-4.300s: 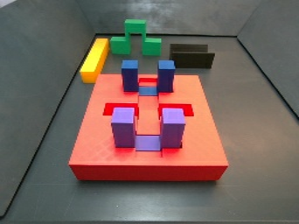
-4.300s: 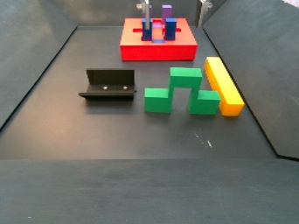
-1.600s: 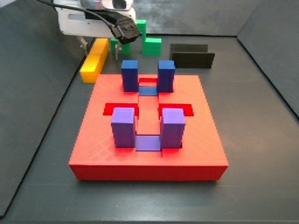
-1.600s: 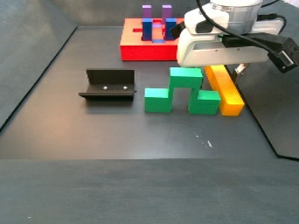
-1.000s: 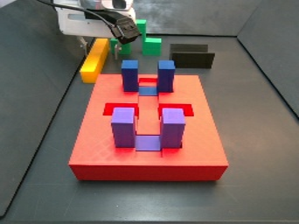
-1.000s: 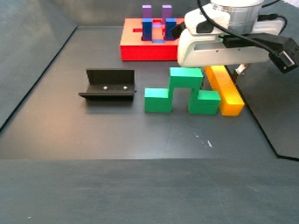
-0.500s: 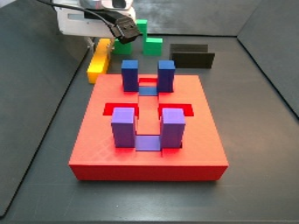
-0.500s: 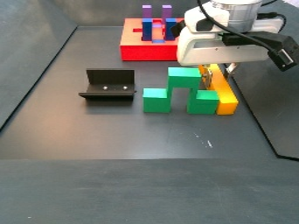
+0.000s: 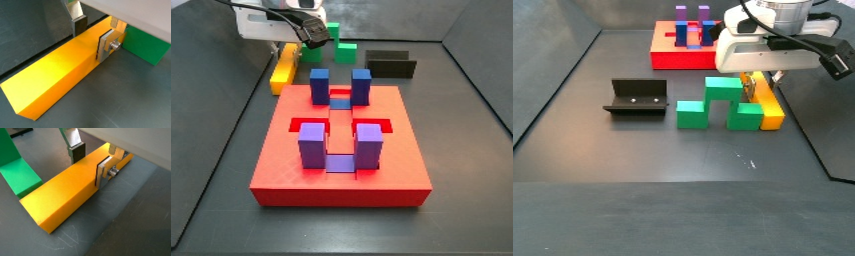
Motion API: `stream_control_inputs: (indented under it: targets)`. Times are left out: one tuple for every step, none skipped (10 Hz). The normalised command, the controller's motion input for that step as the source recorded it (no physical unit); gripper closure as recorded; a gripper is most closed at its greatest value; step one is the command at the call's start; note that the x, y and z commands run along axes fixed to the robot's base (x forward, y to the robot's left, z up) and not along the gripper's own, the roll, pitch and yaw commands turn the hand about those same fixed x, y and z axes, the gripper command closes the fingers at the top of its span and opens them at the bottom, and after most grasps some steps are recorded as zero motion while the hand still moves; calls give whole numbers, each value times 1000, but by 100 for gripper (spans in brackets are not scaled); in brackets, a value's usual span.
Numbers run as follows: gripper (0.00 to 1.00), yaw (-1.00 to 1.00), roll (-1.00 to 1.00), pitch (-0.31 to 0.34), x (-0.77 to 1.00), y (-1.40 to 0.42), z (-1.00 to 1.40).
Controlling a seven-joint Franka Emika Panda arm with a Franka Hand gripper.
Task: Pick up the yellow object. Move up. Move to above the board. Insert the yellow object.
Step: Pick up the yellow object, then move up, then move to above the board.
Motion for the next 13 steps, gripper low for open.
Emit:
stream_control_inputs:
  targets:
    - [100, 0, 0, 0, 0, 0, 0]
    - [100, 0, 0, 0, 0, 0, 0]
    - [100, 0, 0, 0, 0, 0, 0]
    - [100, 0, 0, 0, 0, 0, 0]
    - [100, 0, 0, 0, 0, 0, 0]
    - [100, 0, 0, 0, 0, 0, 0]
    - [100, 0, 0, 0, 0, 0, 833]
    - [100, 5, -6, 29, -61, -27, 804]
    - [100, 8, 4, 54, -91, -22, 595]
    - [100, 5, 18, 41, -66, -6, 411]
    - [100, 0, 0, 0, 0, 0, 1400]
    - [100, 11, 3, 2, 12, 3, 1400]
    - [100, 0, 11, 43, -30, 1, 1400]
